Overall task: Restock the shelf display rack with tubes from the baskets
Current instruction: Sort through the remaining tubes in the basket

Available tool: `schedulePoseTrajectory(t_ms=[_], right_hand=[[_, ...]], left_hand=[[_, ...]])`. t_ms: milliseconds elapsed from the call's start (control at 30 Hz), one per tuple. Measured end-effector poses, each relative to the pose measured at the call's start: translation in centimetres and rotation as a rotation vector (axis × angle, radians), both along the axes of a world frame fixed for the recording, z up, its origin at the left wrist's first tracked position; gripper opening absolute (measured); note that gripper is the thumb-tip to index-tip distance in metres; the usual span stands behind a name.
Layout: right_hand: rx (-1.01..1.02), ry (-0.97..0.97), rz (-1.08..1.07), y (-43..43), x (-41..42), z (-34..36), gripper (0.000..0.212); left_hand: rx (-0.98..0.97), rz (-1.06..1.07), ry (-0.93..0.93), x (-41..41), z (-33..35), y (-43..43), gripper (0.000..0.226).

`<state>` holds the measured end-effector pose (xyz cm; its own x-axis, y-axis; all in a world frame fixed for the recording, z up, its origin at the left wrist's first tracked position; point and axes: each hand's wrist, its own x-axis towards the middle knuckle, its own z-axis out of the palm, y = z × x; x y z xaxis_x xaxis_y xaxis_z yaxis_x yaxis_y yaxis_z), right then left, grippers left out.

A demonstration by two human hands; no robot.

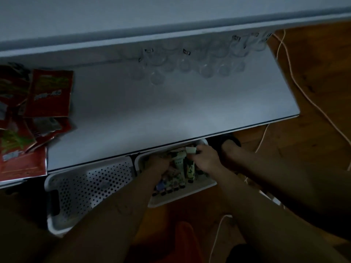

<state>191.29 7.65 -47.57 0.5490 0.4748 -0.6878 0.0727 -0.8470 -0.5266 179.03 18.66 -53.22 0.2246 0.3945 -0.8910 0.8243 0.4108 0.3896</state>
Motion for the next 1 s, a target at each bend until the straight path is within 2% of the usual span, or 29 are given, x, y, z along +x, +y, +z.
schedulePoseTrajectory(t_ms=[100, 200, 300, 333, 400, 467, 567, 633, 733, 800, 933, 1000], right_hand=[[-0.019, 0.017, 0.0, -0.1, 0.0, -0.8, 0.028], [-0.036, 0.016, -0.016, -0.1, -0.1, -0.6, 0.024], [-0.013, -0.012, -0.013, 0.1, -0.2, 0.0, 0.01], [-0.005, -0.028, 0.0, 0.2, -0.3, 0.2, 0.011], [0.021, -0.046, -0.011, 0.3, -0.5, 0.9, 0.02], [0.055, -0.05, -0.015, 0.3, -0.8, 1.7, 0.018], [0.109, -0.085, -0.02, 0.6, -1.4, 3.5, 0.038], [0.169, -0.114, 0.007, 1.2, -1.9, 5.4, 0.038], [0.259, -0.155, 0.079, 2.3, -2.5, 8.7, 0.025], [0.314, -0.269, 0.171, 3.0, -3.1, 11.7, 0.028], [0.414, -0.445, 0.226, 4.6, -3.6, 18.4, 0.042], [0.481, -0.474, 0.252, 5.2, -3.9, 22.4, 0.04]], left_hand=[[-0.035, 0.099, 0.044, 0.2, -0.1, -0.1, 0.026], [0.026, 0.069, 0.05, -0.1, 0.2, -0.5, 0.033], [0.195, -0.039, -0.07, -0.6, 0.7, -0.7, 0.037], [0.231, -0.067, -0.111, -1.0, 1.0, -0.9, 0.037], [0.332, -0.125, -0.201, -2.2, 2.4, -1.2, 0.037], [0.457, -0.217, -0.312, -3.3, 4.1, -1.3, 0.029], [0.611, -0.319, -0.432, -4.8, 6.3, -0.7, 0.013], [0.715, -0.366, -0.471, -5.4, 8.0, 0.1, 0.014], [0.879, -0.368, -0.54, -6.0, 11.2, 1.0, 0.015], [0.954, -0.344, -0.574, -6.4, 13.6, 1.1, 0.015], [1.01, -0.277, -0.651, -6.2, 19.2, 1.9, 0.015], [1.071, -0.217, -0.721, -6.0, 23.2, 2.7, 0.012]])
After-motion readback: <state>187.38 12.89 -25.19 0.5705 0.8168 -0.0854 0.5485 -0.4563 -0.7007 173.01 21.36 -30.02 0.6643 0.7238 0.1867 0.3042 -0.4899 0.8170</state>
